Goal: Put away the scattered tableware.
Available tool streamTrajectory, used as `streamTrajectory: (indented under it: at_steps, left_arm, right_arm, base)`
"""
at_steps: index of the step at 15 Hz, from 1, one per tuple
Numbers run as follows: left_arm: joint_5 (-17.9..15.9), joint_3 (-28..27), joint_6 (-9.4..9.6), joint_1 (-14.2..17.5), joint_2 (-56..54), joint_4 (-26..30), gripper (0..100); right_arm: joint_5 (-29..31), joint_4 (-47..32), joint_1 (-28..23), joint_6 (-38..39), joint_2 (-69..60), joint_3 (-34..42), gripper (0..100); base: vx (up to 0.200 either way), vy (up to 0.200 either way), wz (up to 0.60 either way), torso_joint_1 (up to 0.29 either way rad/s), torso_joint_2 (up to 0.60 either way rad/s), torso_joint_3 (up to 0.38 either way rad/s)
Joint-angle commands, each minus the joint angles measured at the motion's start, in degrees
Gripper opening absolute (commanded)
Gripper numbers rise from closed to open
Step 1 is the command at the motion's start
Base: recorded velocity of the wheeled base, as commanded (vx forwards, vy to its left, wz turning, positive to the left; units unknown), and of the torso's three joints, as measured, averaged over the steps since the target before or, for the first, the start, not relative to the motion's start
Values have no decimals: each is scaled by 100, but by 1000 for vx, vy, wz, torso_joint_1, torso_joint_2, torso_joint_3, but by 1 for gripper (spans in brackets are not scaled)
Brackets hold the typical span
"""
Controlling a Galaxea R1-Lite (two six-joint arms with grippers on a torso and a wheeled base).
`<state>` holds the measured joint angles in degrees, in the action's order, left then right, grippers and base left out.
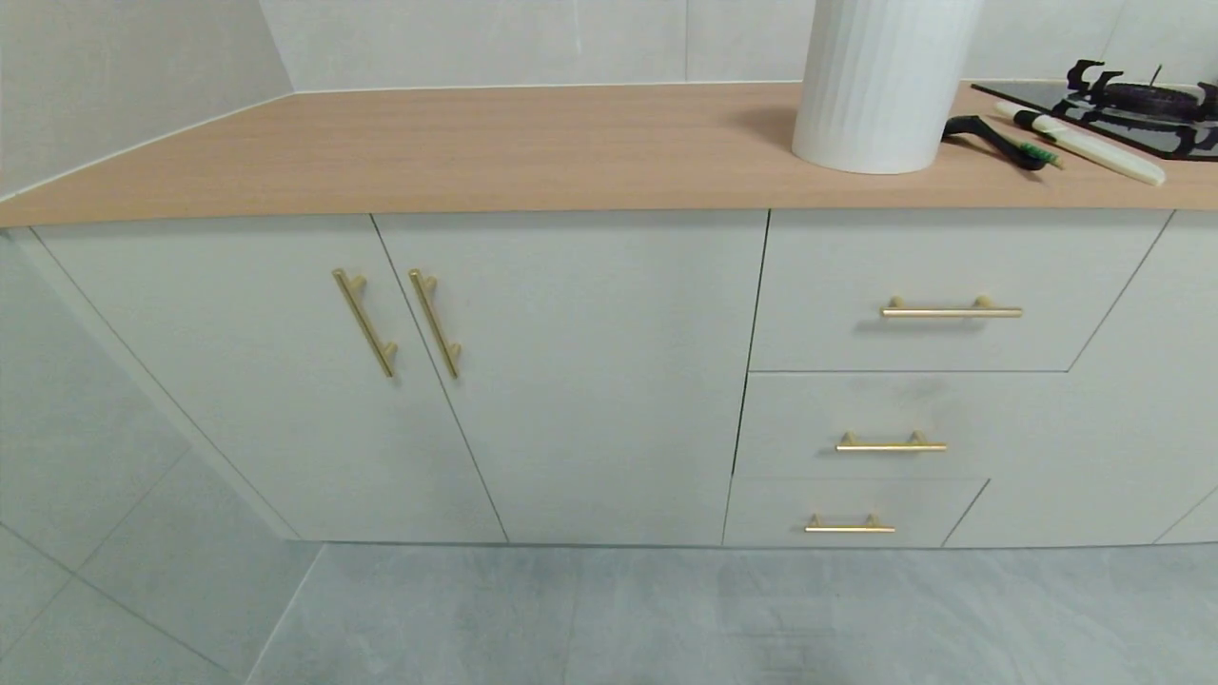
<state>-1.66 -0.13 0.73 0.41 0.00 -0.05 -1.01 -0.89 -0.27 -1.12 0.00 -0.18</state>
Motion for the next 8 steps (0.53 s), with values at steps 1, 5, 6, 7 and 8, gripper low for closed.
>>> streamTrajectory:
  at_steps: [1, 5, 6, 7, 8]
  left_arm:
    - [-1, -4, 6, 2, 9, -4, 100]
    - [-1, 5, -3, 2, 9, -4, 100]
    - [-1, -4, 6, 2, 9, -4, 100]
    - [-1, 5, -3, 2, 9, -4, 100]
    - [-1, 5, 6, 2, 9, -4, 100]
  right_arm:
    - [-4, 1, 0, -2, 9, 1, 100]
    - [-4, 1, 0, -2, 9, 1, 100]
    - [5, 1, 0, -2, 9, 1, 100]
    - [-4, 1, 0, -2, 9, 1, 100]
    - [-4, 1, 0, -2, 9, 1, 100]
  base:
    - [200, 0, 0, 2, 2, 7]
    - [100, 0, 0, 0, 1, 2]
    - [0, 0, 0, 0, 0, 0]
    - [0, 0, -600, 22, 2, -2]
    - [0, 0, -600, 7, 2, 2]
